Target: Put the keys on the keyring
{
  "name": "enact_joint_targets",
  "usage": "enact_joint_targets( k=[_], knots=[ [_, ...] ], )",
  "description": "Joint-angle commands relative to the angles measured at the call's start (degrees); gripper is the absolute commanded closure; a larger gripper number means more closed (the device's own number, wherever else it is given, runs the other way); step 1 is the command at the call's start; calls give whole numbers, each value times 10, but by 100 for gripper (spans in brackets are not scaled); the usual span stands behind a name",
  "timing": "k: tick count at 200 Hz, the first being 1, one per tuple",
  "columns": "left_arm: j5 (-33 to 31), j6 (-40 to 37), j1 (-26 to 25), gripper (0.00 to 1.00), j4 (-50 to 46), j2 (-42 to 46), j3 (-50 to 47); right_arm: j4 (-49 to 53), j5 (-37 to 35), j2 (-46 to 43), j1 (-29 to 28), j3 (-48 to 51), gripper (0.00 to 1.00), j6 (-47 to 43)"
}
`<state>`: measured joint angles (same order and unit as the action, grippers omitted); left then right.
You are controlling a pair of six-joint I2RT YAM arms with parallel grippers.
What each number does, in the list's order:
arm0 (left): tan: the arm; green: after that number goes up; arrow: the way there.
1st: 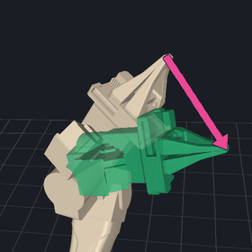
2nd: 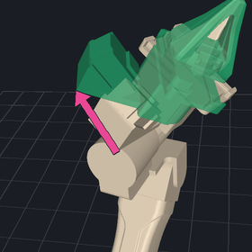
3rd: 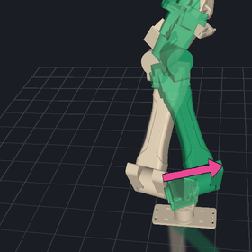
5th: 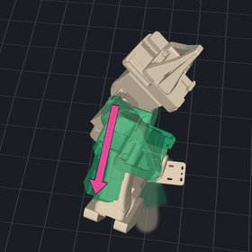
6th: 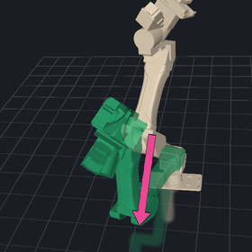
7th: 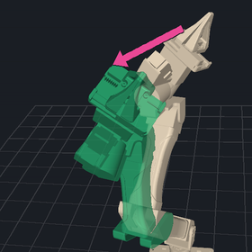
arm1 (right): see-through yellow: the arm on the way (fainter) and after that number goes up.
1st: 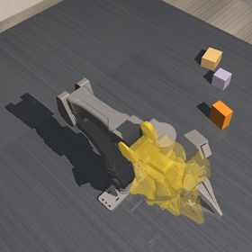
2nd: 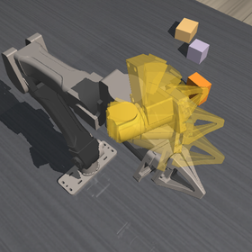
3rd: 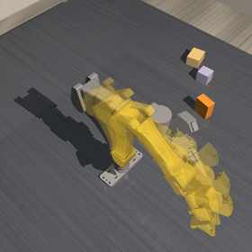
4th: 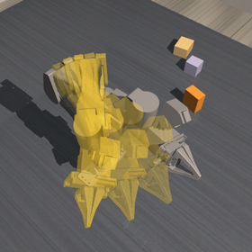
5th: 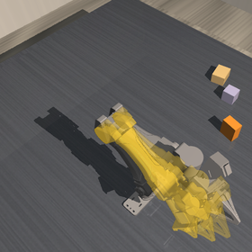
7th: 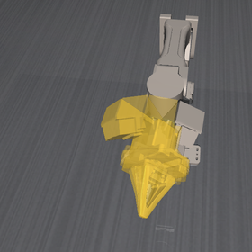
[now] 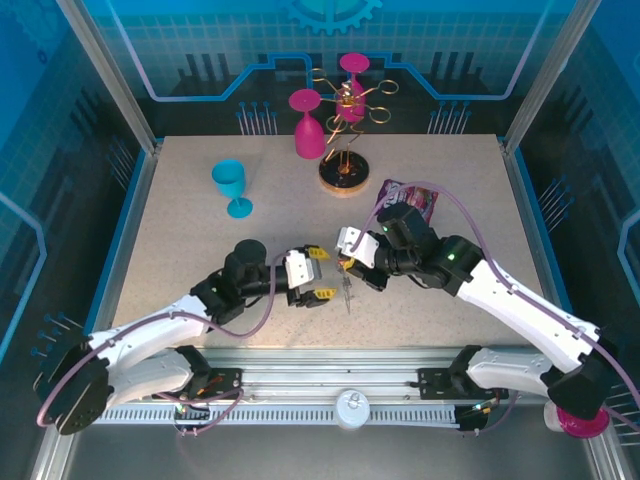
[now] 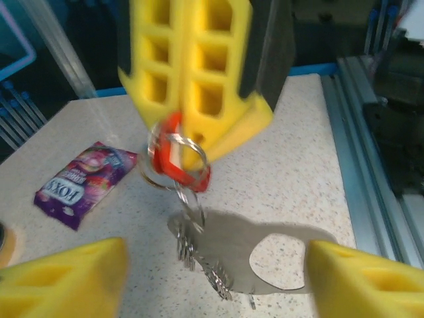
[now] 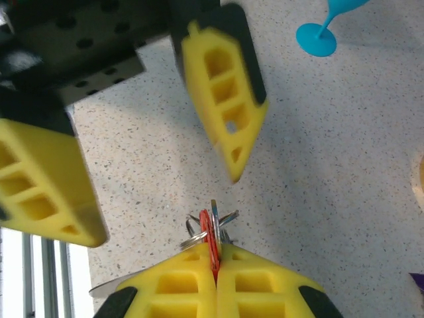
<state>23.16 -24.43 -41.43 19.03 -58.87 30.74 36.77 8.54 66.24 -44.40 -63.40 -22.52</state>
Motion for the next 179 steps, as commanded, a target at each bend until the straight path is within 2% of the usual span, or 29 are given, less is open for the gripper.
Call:
enact_joint_targets(
  k=[1,17,38,63,71,94,132,179],
  knots=[
    [-69,66,1,1,4,79,2,-29,6,41,6,-27,100,-14],
    [-177,126,1,1,25,145,-21,-59,25,84,-3,-44,100,-5],
    [-370,206,2,1,26,234,-49,-125,54,140,-32,-72,100,14],
    [-547,202,9,1,-31,305,-46,-234,102,211,-51,-100,100,70],
    [-580,208,19,1,-44,314,-44,-262,113,236,-55,-107,100,86],
    [-601,232,50,1,-74,316,-37,-305,113,301,-57,-121,100,109],
    [-610,241,62,1,-80,286,-40,-286,60,344,-43,-99,100,78],
    [-617,237,68,1,-65,251,-56,-212,-57,330,-36,-42,98,-51]
  ],
)
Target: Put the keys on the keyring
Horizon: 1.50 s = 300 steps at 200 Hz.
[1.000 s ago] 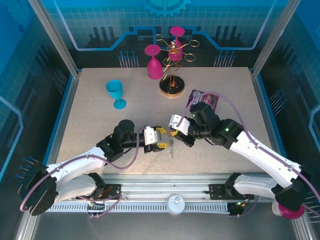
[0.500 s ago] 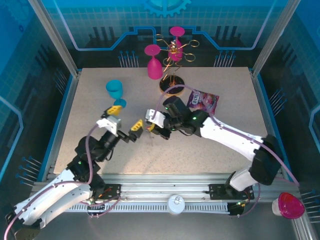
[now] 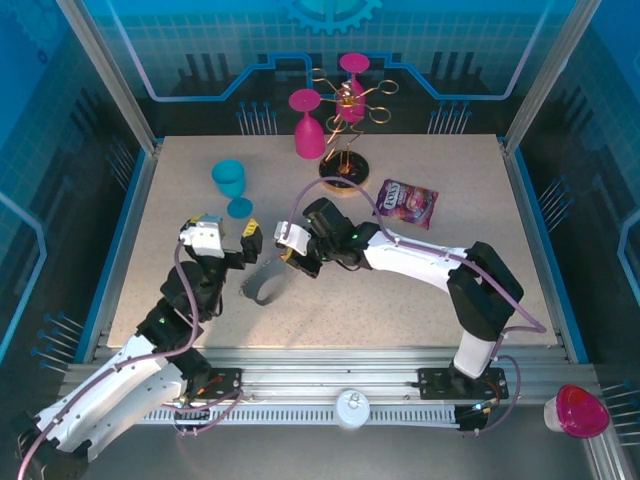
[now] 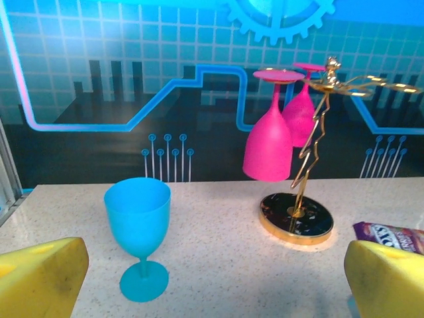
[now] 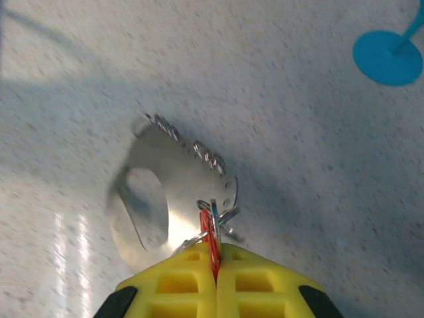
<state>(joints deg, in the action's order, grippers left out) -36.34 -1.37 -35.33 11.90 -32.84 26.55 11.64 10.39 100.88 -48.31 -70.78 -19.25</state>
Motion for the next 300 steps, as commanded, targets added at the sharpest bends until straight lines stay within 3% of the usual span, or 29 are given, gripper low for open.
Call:
enact_joint_targets(
  k=[1,45,89,123,154,173,193,208,226,248,262,273,289,300],
  knots=[
    [-22,6,7,1,6,-9,-15,42,-77,-17,4,34,98,-87],
    [-26,-30,16,1,8,-48,-25,98,-198,-27,14,73,94,-165],
    [-29,-60,26,1,8,-75,-37,137,-297,-27,14,115,83,-182],
    [-30,-59,48,1,18,-78,-57,157,-326,-46,27,143,60,-176],
    [-18,-53,83,1,31,-88,-67,137,-306,-141,78,170,51,-134],
    [16,-38,121,1,42,-107,-74,66,-227,-239,147,209,47,-37],
    [44,-21,163,1,73,-137,-89,-95,-129,-325,261,311,39,99],
    [66,-18,195,1,118,-167,-107,-236,-125,-343,338,389,38,164],
    [96,-2,240,1,170,-209,-123,-373,-156,-313,392,453,38,169],
    [134,5,275,1,241,-278,-134,-495,-138,-242,419,480,37,146],
    [152,1,282,1,302,-325,-140,-573,-91,-210,433,488,35,153],
    [173,-6,285,1,333,-350,-137,-564,-53,-183,453,475,37,162],
    [198,-27,287,1,421,-402,-140,-702,-15,-116,472,508,35,176],
    [211,-34,289,1,472,-438,-139,-678,-15,-137,481,516,34,182]
  ],
)
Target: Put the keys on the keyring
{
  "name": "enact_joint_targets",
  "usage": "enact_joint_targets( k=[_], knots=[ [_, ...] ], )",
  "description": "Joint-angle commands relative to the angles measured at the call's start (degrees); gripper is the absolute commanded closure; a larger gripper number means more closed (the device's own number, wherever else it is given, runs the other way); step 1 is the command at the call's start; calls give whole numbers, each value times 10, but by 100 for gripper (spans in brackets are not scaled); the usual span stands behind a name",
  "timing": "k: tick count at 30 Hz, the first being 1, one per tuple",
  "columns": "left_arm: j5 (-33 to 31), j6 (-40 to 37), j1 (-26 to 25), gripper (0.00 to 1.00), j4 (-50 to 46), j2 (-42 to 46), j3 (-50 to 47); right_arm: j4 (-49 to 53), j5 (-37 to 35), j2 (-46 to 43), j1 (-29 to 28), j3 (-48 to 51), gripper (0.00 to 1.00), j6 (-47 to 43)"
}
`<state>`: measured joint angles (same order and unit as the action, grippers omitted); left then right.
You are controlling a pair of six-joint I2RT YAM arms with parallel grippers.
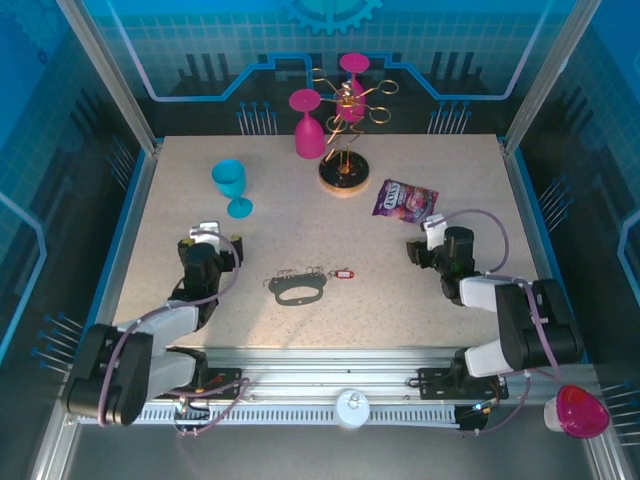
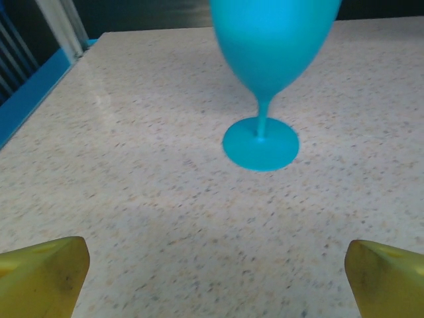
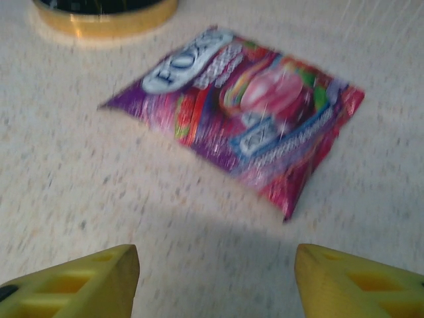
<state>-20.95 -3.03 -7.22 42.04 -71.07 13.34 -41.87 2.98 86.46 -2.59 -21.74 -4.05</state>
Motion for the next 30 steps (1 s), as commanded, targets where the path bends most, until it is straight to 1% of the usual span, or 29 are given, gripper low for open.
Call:
enact_joint_targets(
  k=[1,3,4,5,6,7,8,10,12,13,19,23,24,26,27,30],
  knots=[
    [58,-16,9,1,173,-58,-6,-143,59,8,26,26,34,31],
    [73,-8,13,1,196,-102,3,-171,61,21,28,26,33,40],
    [76,-7,13,1,220,-141,9,-142,54,14,30,19,32,40],
    [80,-11,14,1,250,-187,16,-136,44,18,29,13,31,47],
    [62,-26,8,1,291,-215,23,-131,37,18,30,9,31,52],
    [35,-4,9,1,238,-189,28,-118,33,16,31,5,30,52],
    [25,15,15,1,187,-173,40,-123,32,17,31,5,29,53],
    [3,12,16,1,190,-193,59,-120,32,17,31,6,27,52],
    [10,24,20,1,162,-183,63,-119,31,17,31,5,26,52],
    [11,20,21,1,175,-190,63,-120,31,18,31,5,25,52],
    [15,26,25,1,161,-188,68,-117,29,18,30,3,20,52],
    [72,44,53,1,118,-180,83,-113,26,17,28,1,17,51],
    [72,43,53,1,122,-182,83,-113,25,17,28,1,16,52],
    [72,43,53,1,120,-181,82,-111,23,17,28,0,11,51],
    [72,43,53,1,122,-182,81,-110,21,18,27,-1,1,50],
    [86,38,53,1,127,-182,79,-110,17,17,26,0,0,48]
  ],
)
